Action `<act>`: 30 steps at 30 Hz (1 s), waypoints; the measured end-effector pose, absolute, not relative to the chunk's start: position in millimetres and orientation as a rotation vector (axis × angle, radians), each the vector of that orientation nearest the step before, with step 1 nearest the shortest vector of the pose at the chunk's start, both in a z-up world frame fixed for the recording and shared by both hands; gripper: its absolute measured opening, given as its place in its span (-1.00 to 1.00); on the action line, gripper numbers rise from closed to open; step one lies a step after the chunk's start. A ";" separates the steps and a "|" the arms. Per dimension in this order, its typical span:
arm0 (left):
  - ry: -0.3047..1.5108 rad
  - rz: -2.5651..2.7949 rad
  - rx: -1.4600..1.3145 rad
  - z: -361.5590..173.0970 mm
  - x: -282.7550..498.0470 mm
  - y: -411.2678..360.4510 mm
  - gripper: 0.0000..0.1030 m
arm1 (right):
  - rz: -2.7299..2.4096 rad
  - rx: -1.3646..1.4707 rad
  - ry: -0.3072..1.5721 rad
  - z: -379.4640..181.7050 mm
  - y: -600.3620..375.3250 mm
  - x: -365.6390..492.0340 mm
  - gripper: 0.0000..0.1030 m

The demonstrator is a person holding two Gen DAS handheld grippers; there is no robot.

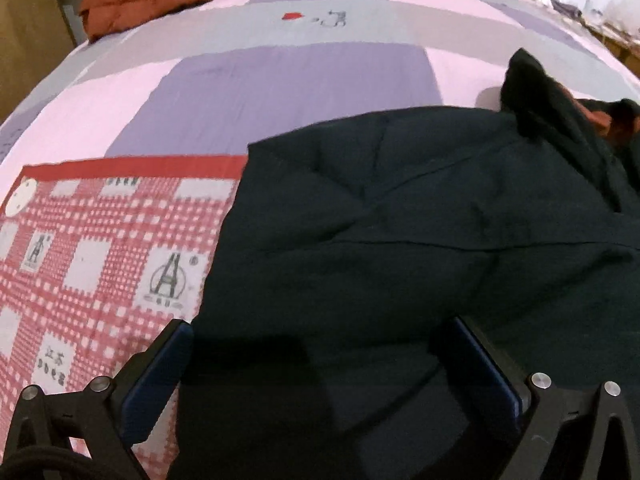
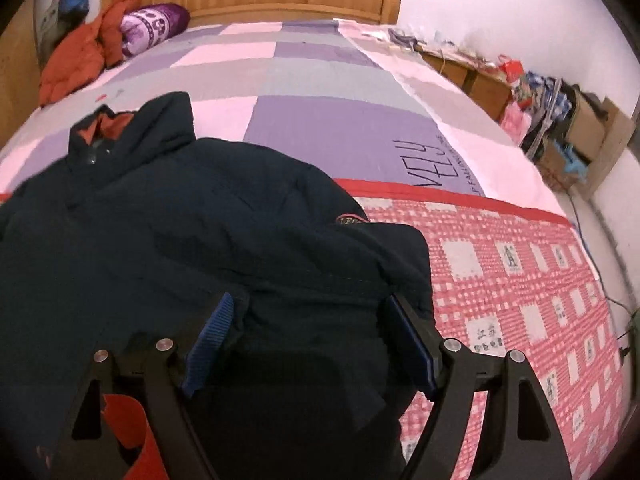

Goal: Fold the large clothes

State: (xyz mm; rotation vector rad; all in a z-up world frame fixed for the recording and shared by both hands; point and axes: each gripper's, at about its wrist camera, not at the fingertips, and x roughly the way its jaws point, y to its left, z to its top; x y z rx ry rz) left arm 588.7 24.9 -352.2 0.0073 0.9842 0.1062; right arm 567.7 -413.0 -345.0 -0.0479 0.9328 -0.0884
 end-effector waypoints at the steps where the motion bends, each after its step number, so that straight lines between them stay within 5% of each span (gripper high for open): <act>1: 0.984 0.107 0.009 -352.2 586.9 24.9 1.00 | -0.088 -0.033 0.931 -345.9 -414.2 567.4 0.55; 13: 0.986 0.048 -0.034 -330.0 490.1 52.8 1.00 | -0.190 0.018 0.871 -324.3 -446.0 434.1 0.55; 18: 1.096 0.002 0.119 -357.0 424.3 38.1 1.00 | -0.060 -0.141 1.022 -360.5 -395.8 356.0 0.55; 30: 1.163 0.049 0.214 -340.8 265.1 40.0 1.00 | -0.075 -0.145 1.054 -342.6 -399.6 229.8 0.55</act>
